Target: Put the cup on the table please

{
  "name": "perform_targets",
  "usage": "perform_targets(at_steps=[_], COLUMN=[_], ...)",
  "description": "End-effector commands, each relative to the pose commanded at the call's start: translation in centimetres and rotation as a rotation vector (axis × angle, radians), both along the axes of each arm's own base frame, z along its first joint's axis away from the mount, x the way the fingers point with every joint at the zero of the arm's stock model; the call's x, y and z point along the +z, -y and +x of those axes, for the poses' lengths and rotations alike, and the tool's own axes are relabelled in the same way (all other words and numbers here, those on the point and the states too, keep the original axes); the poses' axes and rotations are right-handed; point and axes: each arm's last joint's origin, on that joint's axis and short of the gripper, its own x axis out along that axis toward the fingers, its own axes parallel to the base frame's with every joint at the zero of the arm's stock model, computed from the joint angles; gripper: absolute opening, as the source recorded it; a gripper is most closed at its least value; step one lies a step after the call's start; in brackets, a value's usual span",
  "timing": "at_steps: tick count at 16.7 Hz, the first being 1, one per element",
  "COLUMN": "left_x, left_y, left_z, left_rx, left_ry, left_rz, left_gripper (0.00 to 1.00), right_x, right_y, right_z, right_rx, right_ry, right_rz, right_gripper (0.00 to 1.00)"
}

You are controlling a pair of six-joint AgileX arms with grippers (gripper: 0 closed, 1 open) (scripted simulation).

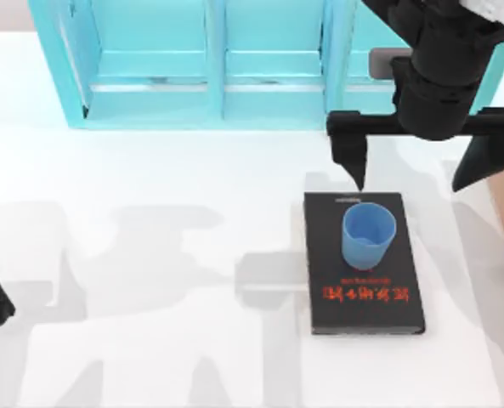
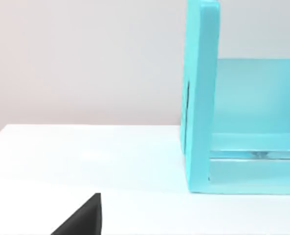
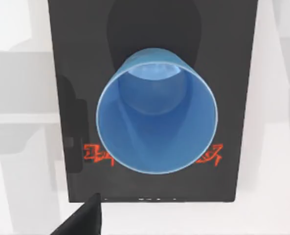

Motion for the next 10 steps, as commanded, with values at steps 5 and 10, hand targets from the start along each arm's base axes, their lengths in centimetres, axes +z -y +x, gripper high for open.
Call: perform_targets(at_steps=[5,10], left_x=[0.0,0.0], left_y=[0.0,0.0], left_z=[0.0,0.0], left_rx=[0.000,0.000], left_ry=[0.000,0.000], left_rz=[0.000,0.000], left_gripper=[1.00,1.00], right_x=[-3.3,-9.2], right_y=[-0.1,0.0], right_z=[0.3,0.2], right_rx=[-0.004,-0.004], right_ry=[-0.007,0.001], right_rz=[-0.003,0.001], right_gripper=[1.00,1.00])
